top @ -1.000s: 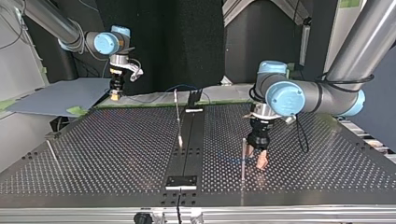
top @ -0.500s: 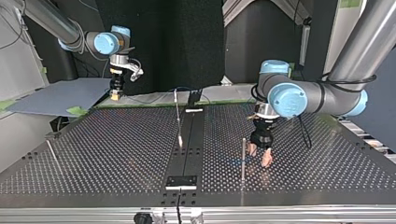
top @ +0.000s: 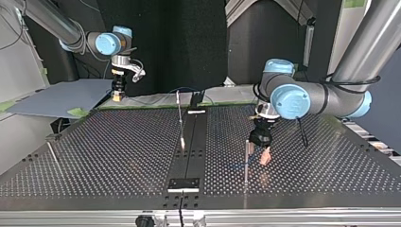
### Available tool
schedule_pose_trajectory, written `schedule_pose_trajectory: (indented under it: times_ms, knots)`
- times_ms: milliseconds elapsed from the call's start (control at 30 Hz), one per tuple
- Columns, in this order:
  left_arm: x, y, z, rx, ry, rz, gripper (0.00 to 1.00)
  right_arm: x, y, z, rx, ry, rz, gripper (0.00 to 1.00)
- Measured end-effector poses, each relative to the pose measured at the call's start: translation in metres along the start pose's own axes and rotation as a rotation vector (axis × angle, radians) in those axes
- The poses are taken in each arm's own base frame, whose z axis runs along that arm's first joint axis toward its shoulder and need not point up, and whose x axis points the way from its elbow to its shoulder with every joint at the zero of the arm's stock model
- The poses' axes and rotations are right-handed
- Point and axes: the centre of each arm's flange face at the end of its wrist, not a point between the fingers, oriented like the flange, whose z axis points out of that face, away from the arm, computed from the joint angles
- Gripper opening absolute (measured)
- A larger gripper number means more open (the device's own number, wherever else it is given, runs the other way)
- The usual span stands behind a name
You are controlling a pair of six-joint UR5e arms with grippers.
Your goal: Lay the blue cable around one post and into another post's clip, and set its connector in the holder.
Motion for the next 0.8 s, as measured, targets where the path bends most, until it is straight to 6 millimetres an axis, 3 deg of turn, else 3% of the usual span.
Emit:
schedule_pose_trajectory:
  times_ms: [367,800]
  knots:
    - [-0.008,-0.005,-0.01,0.004,-0.011,-0.093,1.0,0.0,0.0,0.0,0.001,-0.001,-0.001,0.2]
    - [0.003,-0.006,-0.023,-0.032,0.048,-0.208,1.0,0.0,-0.001,0.0,0.002,0.0,-0.001,0.2]
